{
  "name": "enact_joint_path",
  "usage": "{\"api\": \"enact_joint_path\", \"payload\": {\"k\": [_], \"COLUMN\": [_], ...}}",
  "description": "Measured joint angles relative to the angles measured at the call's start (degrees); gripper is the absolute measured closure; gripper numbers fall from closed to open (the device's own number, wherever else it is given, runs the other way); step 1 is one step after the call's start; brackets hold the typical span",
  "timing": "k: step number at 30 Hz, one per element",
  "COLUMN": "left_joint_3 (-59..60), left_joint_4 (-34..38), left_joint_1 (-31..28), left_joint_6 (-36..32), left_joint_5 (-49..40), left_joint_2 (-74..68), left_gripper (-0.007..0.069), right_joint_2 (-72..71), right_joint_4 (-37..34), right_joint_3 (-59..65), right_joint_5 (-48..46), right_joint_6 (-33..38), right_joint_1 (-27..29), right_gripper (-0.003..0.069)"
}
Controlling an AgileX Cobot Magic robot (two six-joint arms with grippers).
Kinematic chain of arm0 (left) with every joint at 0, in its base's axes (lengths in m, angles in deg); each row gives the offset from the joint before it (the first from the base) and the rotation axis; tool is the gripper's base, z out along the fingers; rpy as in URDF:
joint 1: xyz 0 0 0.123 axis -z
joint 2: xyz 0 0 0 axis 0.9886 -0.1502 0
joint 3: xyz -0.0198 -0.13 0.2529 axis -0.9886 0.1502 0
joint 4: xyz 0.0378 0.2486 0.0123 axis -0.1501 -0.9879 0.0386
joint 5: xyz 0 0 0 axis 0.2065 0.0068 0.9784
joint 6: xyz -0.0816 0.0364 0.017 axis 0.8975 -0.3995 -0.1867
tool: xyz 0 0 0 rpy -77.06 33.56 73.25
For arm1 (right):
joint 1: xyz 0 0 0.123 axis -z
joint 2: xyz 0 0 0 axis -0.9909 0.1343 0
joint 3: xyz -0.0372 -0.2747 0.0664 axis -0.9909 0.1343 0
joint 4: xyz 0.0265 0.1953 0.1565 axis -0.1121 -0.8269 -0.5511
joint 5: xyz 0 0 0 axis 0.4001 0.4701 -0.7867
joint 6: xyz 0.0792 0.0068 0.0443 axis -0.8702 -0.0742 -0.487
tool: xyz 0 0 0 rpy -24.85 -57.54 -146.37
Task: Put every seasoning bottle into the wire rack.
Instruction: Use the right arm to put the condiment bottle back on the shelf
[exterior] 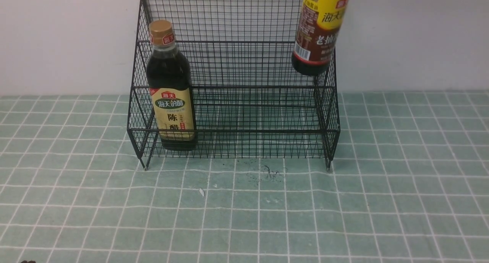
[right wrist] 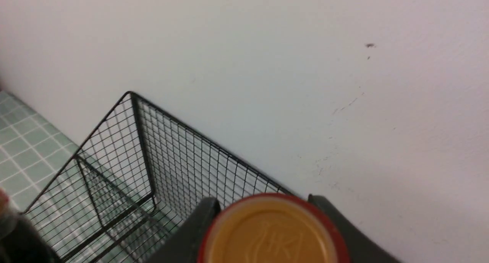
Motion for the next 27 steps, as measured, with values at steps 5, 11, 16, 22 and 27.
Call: {"api": "enact_joint_path", "payload": {"k": [5,11,16,22,27], "left_joint_3": [0.0,0.0,0.0,0.0,0.0], "left_joint_4": [0.0,0.0,0.0,0.0,0.05], "left_joint_1": [0.0,0.0,0.0,0.0,0.0], "left_joint_6": [0.0,0.0,0.0,0.0,0.0], "left_joint_5": [0.0,0.0,0.0,0.0,0.0], "left_joint_2": [0.0,0.0,0.0,0.0,0.0], "left_gripper": [0.0631,0.0631,0.0631,0.0631,0.0631], "right_joint_2": [3.77,8.82,10.89,11.71,11.18], "right_joint_4": [-0.15,0.24,3.34,6.75,6.43], "right_joint_3": [-0.59,-0.59,-0.59,-0.95,-1.25], "right_joint_5": [1.17,-2.47,-6.99,-8.92,-9.33], "right_joint_6": [0.0,0.21,0.29,0.19,0.14], "right_joint_1": [0.0,0.0,0.0,0.0,0.0], "right_gripper": [0.0387,0.0388,0.0388,0.0388,0.0326]}}
